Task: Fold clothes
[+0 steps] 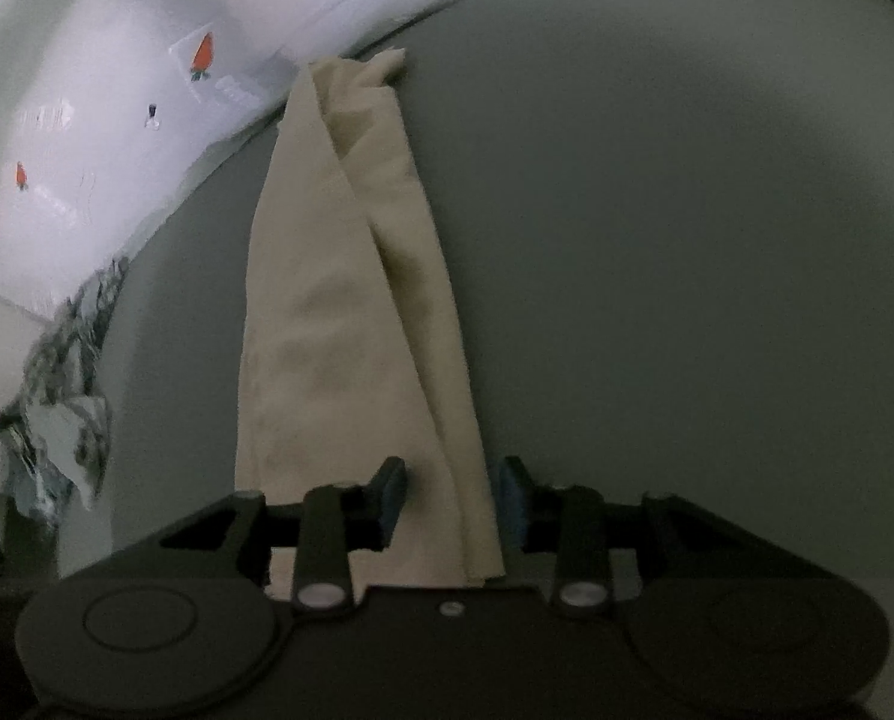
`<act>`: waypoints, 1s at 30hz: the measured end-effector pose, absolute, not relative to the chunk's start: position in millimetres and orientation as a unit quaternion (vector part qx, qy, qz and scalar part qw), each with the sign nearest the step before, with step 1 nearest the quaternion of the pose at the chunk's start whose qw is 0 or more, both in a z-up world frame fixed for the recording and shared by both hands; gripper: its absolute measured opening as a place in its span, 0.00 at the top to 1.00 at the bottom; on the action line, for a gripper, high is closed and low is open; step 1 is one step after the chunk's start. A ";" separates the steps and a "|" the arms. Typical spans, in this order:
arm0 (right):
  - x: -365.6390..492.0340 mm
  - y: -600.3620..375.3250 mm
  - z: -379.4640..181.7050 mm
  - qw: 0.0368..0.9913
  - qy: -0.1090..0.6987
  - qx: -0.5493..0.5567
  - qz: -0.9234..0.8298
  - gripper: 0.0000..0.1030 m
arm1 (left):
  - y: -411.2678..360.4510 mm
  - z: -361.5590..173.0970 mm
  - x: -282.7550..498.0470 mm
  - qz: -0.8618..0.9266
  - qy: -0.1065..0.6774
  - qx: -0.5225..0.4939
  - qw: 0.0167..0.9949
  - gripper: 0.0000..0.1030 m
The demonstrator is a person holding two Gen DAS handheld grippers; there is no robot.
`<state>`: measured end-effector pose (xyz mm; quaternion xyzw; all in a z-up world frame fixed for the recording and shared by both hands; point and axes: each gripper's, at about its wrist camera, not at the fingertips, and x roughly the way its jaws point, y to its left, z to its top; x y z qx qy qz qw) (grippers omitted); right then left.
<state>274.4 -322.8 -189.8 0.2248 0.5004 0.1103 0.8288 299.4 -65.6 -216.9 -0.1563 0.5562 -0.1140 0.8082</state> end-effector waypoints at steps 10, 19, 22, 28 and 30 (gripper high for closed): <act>285.7 -309.8 -190.2 0.832 0.504 0.169 0.159 0.83 | -54.7 -217.5 299.4 -0.087 0.546 -0.161 0.818 0.82; 285.2 -338.1 -182.4 0.801 0.493 0.284 0.185 0.93 | -33.6 -208.6 290.4 -0.088 0.521 -0.239 0.815 0.93; 277.1 -352.3 -161.8 0.796 0.467 0.328 0.200 0.93 | -24.0 -184.8 281.3 -0.107 0.490 -0.280 0.818 0.94; 251.0 -379.9 -117.3 0.781 0.432 0.387 0.231 0.93 | -8.2 -131.3 250.4 -0.144 0.444 -0.333 0.819 0.94; 236.6 -387.1 -102.2 0.770 0.423 0.410 0.244 0.93 | -5.2 -113.8 236.3 -0.156 0.435 -0.349 0.815 0.94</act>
